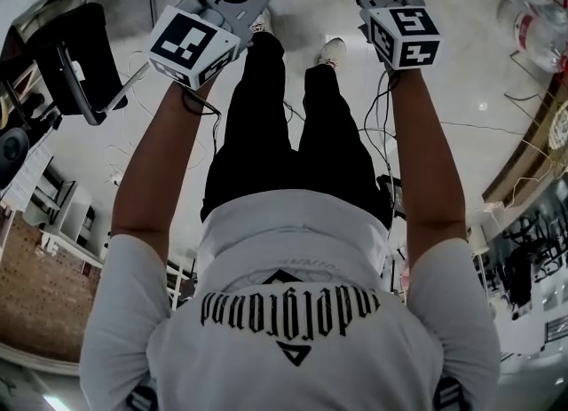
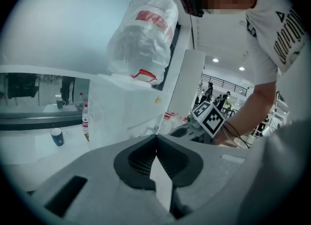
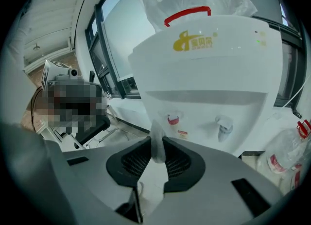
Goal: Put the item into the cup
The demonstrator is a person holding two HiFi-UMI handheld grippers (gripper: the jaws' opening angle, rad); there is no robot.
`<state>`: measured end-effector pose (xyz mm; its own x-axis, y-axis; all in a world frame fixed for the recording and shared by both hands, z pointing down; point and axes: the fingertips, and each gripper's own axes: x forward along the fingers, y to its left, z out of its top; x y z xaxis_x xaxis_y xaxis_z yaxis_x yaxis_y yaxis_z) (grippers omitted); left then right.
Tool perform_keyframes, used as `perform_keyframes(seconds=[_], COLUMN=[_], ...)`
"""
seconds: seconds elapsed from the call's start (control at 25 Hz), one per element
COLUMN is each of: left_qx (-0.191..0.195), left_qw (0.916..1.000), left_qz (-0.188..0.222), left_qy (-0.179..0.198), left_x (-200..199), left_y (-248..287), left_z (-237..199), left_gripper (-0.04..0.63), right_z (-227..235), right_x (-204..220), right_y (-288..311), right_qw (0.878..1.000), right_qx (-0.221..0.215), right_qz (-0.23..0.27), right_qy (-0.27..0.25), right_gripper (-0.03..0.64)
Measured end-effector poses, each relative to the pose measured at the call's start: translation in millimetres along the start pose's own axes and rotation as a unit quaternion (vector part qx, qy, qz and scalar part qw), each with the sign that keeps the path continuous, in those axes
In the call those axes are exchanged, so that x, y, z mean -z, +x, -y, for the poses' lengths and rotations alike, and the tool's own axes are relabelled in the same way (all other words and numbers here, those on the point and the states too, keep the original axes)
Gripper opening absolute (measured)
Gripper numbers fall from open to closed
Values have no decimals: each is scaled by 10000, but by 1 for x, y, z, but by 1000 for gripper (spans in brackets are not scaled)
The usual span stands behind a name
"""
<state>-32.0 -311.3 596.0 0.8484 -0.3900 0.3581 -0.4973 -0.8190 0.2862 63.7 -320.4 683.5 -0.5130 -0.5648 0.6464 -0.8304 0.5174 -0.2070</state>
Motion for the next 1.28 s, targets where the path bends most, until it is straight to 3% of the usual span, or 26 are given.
perform_keyframes(seconds=[0.56, 1.04, 1.28], left_qx=[164, 206, 263], left_qw=[9996, 9995, 9994], left_qz=[-216, -234, -213], left_qy=[103, 31, 5], left_x=[53, 63, 67], left_y=[35, 56, 58], left_z=[-32, -36, -31], left_gripper=[15, 15, 15], right_z=[25, 50, 46], right_x=[28, 49, 47], right_y=[66, 99, 114], right_qw=[9997, 9986, 9991], right_qx=[99, 341, 173], right_qz=[-238, -399, -393], right_qy=[9, 0, 3], right_gripper=[74, 74, 74])
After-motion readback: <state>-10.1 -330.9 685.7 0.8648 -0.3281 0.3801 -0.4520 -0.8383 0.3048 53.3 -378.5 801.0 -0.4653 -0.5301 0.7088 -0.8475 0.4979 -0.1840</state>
